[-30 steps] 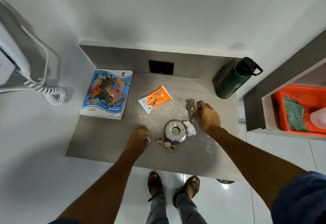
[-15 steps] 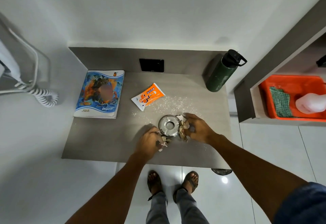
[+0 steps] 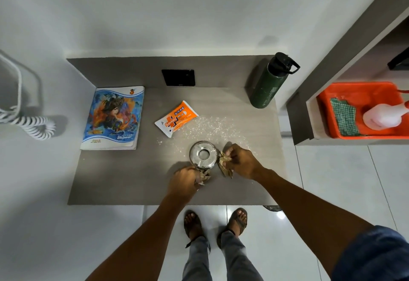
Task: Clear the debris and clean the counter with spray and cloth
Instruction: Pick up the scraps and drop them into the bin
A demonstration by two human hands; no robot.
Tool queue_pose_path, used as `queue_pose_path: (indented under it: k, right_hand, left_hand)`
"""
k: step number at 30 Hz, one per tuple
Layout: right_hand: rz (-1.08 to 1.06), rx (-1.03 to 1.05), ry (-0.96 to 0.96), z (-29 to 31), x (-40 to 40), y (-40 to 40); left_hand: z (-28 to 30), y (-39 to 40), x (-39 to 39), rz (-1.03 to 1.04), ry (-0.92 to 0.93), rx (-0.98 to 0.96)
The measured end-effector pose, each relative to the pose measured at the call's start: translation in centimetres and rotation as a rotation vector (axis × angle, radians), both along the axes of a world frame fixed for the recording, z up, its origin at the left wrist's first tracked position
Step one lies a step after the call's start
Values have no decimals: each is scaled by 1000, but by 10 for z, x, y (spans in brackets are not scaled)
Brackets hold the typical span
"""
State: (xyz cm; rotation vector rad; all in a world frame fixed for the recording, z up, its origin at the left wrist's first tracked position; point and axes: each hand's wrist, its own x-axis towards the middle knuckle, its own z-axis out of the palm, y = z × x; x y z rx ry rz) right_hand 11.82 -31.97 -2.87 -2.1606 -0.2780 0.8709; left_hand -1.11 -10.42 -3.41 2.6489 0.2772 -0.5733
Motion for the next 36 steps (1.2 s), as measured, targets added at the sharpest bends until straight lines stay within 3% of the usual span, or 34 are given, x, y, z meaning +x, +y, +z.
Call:
queue_pose_path:
  k: [8,13,17,24,29,36]
  right_hand:
    - [-567,300,260,4,-5,-36]
    - [-839,420,285,5,-2,-100]
    - [-1085,369,182,-6,-14,-167]
    - [-1320,298,173,-46,-47,-248]
    - [-1400,272,203,-80,-59,-275]
    - [-1386,46,220,-138,-50,-287]
  left_hand:
    - [18,-84,17,166,-93,-213]
    - [19,-137,45,231,-68,-372]
    - [14,-184,68,188,-98,-457]
    - [-7,-263,106,57,-46,-554]
    - [-22,-320,124,-16,-28,-553]
    - [-58,-370,149,-194,114,-216]
